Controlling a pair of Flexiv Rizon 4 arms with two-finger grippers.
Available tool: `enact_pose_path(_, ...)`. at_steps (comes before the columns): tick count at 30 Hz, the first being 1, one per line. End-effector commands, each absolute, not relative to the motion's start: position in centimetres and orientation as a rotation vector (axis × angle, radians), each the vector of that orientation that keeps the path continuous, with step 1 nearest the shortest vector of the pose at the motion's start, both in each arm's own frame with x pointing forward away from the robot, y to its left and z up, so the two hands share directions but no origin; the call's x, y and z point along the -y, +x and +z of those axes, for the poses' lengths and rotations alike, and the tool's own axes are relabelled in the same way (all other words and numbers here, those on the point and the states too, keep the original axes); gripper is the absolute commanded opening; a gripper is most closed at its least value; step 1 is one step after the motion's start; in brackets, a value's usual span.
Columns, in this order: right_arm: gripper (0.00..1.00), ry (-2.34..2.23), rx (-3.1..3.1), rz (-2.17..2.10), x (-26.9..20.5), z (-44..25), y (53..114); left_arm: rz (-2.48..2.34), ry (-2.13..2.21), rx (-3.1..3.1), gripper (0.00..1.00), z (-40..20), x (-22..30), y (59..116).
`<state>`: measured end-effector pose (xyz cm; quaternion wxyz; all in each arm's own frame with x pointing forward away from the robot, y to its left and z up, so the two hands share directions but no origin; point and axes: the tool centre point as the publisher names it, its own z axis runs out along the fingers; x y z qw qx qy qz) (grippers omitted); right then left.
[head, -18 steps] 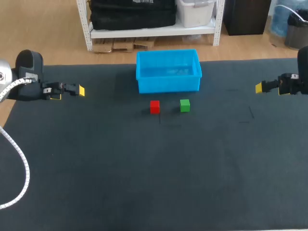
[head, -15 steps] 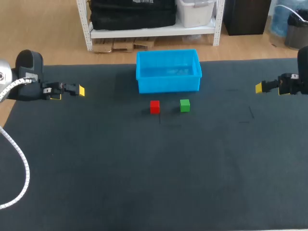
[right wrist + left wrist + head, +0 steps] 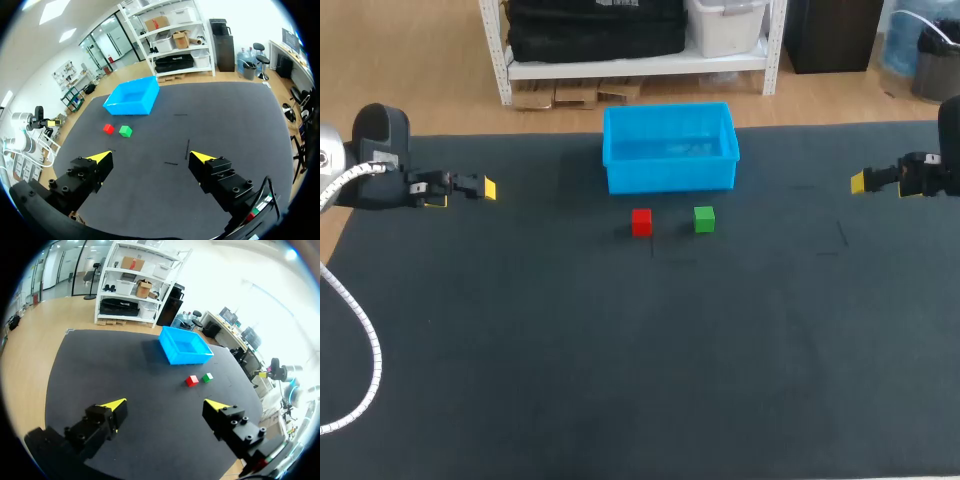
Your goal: Use the left arm to pick the red cube and place it into the blue plastic box first, then use the right arm to grasp the green cube and put it into the same blue plastic box after the first action is fully finished.
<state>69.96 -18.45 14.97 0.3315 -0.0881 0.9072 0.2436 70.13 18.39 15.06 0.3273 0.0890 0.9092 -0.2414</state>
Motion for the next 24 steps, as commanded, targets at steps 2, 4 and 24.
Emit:
enact_pose_path(2,1.00,-0.232,-2.372,0.639,18.5,15.0,70.0,-0.635,0.233,-2.379,1.00,15.0,-18.5,70.1)
enact_pose_path(4,1.00,-0.232,-2.372,0.639,18.5,15.0,70.0,-0.635,0.233,-2.379,1.00,15.0,-18.5,70.1)
enact_pose_path(24,1.00,-0.232,-2.372,0.639,18.5,15.0,70.0,-0.431,0.278,-2.642,1.00,14.9,-9.2,76.0)
